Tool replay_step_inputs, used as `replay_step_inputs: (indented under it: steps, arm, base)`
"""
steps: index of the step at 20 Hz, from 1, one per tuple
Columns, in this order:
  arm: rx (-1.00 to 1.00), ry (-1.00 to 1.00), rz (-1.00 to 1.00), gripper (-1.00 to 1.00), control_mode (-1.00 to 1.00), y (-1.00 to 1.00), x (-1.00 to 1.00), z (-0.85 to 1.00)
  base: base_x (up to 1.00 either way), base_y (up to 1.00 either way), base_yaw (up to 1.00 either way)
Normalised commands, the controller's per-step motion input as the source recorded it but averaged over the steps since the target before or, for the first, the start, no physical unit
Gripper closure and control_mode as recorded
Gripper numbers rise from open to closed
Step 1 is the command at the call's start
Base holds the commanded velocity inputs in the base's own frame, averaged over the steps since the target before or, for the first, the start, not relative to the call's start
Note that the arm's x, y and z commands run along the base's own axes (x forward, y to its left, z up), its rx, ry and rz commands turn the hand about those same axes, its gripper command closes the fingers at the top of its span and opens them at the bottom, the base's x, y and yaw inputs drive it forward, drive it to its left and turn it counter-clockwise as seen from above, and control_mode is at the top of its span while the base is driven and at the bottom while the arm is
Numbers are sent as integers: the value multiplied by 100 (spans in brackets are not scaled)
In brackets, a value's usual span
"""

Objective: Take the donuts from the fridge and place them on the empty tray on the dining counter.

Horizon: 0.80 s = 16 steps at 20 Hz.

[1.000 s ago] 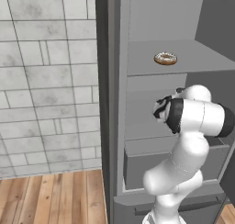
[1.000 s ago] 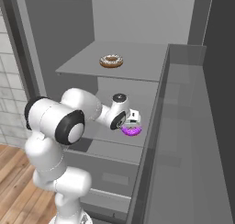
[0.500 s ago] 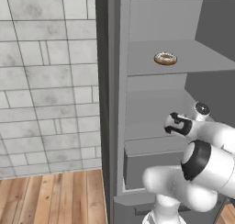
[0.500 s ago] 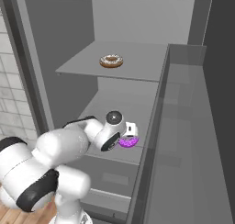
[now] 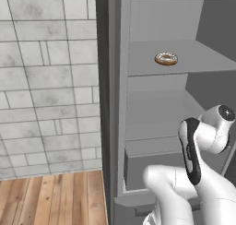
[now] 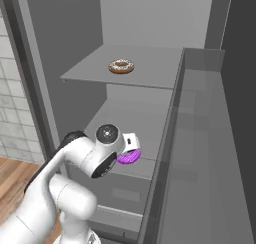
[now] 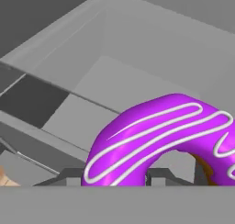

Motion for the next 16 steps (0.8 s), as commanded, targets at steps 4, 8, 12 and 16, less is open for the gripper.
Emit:
replay_step_inputs:
  steps: [4,8,12,16]
  arm:
    - [-4,6,21,100,-100,24,-88,100]
    - [-1,10,14,100,-100,5,-59,100]
    - [0,20,11,100,-100,0,-55,100]
    - [-5,18,10,100,-100,20,-76,82]
  base:
    - [0,0,0]
    - [0,0,0]
    - [0,0,0]
    - [0,0,0]
